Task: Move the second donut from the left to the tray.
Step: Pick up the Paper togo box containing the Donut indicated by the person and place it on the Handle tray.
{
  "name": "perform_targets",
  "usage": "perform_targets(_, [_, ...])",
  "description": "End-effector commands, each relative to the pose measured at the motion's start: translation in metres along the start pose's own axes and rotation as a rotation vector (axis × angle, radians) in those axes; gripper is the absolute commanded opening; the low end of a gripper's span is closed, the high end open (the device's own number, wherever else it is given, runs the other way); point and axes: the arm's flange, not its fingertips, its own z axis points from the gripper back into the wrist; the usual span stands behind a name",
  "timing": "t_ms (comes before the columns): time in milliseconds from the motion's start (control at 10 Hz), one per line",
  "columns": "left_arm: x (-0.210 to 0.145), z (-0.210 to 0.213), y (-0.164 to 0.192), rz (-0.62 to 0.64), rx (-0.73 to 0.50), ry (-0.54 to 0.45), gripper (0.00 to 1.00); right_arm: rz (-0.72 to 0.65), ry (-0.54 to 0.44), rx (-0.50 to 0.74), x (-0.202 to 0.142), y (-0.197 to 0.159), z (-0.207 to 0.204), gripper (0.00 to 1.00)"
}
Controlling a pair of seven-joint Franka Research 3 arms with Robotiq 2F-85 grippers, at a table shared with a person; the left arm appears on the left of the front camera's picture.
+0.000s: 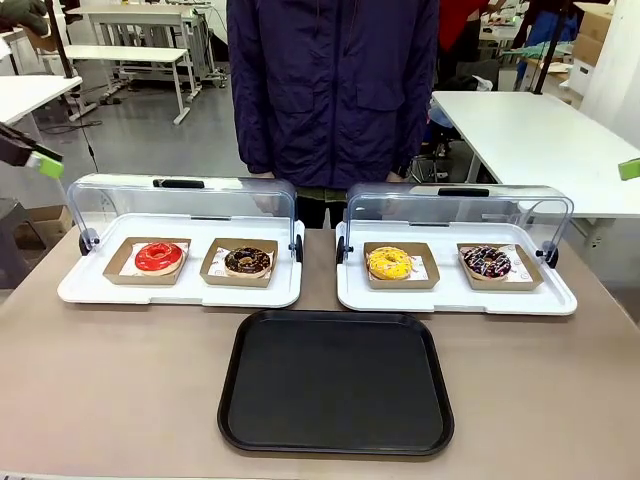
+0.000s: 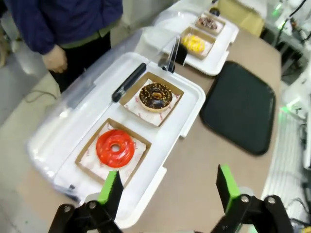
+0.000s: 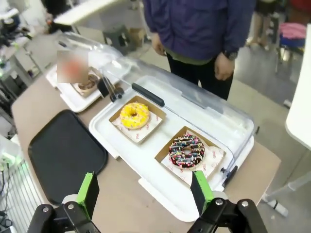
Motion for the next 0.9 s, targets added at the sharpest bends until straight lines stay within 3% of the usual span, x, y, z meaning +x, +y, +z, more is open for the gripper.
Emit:
perform_targets(0, [-0.012,0.005,0.026,-0.021,-0.056,-0.063,1.00,0.072,-0.079,0.075,-0.012,-0.008,-0.004,1.00])
perform_targets(400, [-0.025,0.003,0.027,-0.032,-0.035,-0.079,1.00,0.086,-0.137,0.089,-0.025,-0.012,0.003,1.00])
perform_targets(800, [-0.029,-0.003,0.029,0.008,0.034,-0.047,1.00,0.046,-0.122,0.085,-0.031,-0.015,0.001,1.00])
